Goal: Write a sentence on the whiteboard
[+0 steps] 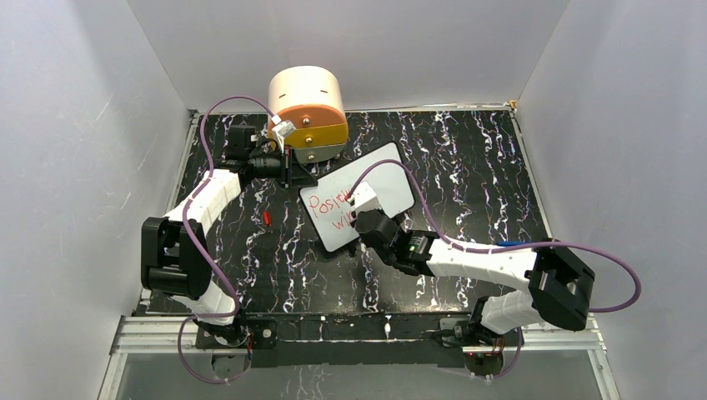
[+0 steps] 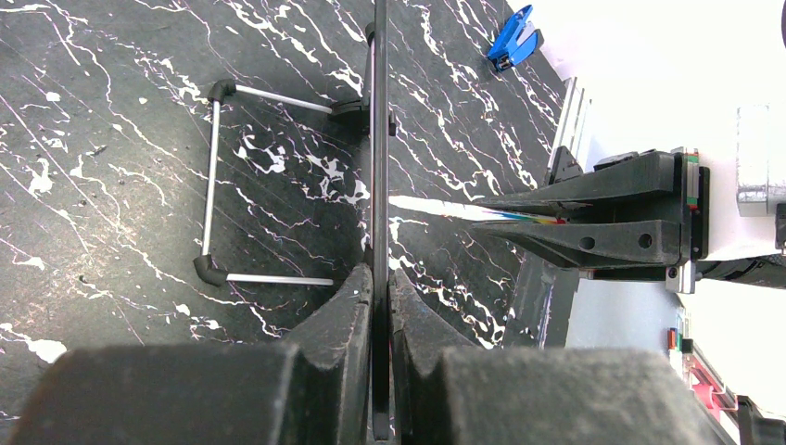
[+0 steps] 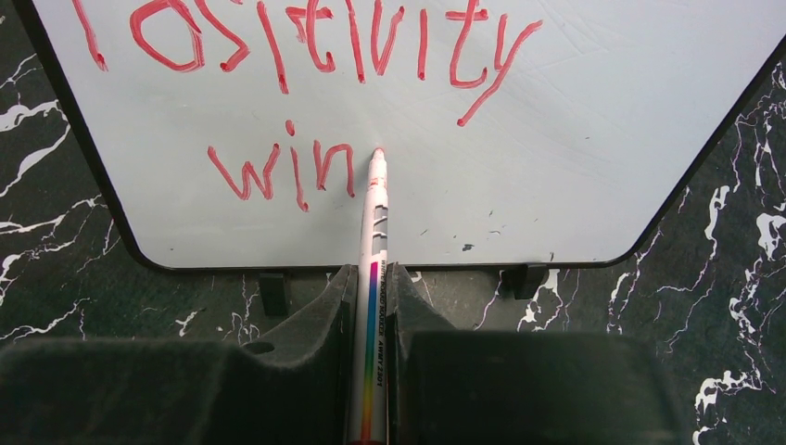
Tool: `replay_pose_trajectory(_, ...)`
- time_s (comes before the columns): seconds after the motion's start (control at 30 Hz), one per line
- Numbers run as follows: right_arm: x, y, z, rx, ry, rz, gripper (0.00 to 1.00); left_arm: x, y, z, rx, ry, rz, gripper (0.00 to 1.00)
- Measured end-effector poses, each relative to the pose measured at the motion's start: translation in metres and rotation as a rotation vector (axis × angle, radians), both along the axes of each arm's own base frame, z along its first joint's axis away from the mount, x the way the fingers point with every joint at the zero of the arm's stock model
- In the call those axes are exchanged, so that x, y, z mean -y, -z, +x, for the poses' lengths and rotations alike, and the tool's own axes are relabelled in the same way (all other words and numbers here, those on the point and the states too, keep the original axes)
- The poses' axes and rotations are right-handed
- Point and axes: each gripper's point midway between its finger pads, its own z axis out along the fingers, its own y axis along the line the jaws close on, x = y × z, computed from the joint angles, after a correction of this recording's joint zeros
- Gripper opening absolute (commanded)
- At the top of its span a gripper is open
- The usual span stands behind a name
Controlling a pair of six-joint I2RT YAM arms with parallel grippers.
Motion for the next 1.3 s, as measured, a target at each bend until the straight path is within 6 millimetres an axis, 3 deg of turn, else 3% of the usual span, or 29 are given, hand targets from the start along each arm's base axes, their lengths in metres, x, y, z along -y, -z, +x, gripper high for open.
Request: replay_pose_trajectory(1.3, -0.004, 0.0017, -0.0042, -0.021, -0.025, 0.011, 0.0, 0.0, 0.0, -0.0001, -0.001, 0.0, 0.0, 0.0)
